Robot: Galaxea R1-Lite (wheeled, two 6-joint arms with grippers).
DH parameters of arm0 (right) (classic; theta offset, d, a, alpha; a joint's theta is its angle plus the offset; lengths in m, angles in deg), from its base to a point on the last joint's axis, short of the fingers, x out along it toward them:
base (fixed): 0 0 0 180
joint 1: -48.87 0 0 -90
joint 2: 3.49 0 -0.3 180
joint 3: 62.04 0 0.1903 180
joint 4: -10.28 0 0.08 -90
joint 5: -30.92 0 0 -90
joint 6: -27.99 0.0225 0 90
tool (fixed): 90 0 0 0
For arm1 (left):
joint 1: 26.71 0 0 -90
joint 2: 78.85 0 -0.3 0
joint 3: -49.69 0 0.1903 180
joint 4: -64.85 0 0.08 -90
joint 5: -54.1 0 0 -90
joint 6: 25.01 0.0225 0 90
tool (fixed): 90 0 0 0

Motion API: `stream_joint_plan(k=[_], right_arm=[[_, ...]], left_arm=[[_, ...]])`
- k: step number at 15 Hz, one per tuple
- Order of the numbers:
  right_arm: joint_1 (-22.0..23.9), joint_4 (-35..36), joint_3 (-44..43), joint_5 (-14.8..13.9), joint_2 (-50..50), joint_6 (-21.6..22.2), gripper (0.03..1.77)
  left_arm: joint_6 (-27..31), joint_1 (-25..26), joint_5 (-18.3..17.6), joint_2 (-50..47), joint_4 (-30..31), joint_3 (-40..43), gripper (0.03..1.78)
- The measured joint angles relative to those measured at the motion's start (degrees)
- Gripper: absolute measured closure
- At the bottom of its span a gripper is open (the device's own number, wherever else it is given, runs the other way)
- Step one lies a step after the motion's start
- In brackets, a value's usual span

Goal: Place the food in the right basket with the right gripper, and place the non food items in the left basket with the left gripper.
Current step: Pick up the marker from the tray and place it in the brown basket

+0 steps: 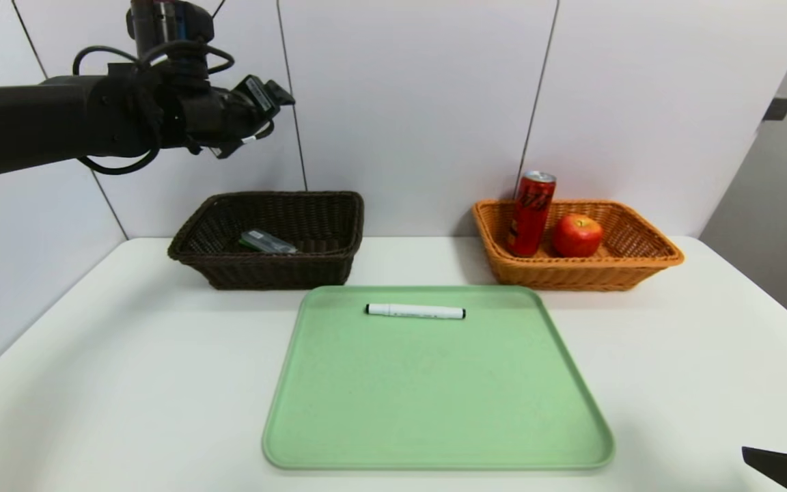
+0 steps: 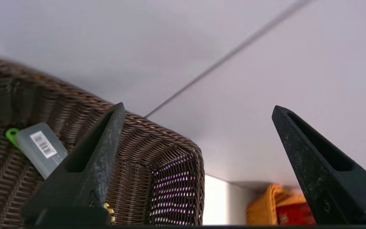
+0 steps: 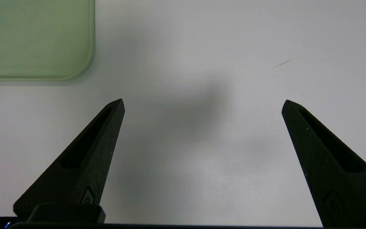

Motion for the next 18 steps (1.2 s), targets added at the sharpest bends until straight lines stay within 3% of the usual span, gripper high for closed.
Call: stream_joint_plan(k=[3,8,18], right_arm=[[0.0,5.2,2.3,0.1,0.5,0.0,0.09],[0.3,5.6,3.5,0.1,1.3,0.0,0.09],[0.7,5.9,3.1,0.8,1.2,0.0,0.09]], left_arm=[[6.1,0.0,-8.4,-1.4,3.6,0.1,0.15],[16.7,-0.7,-27.4,-3.2,2.7,1.5,0.14],[35.9,-3.5,-54.1,-1.0,2.9,1.4,0.12]])
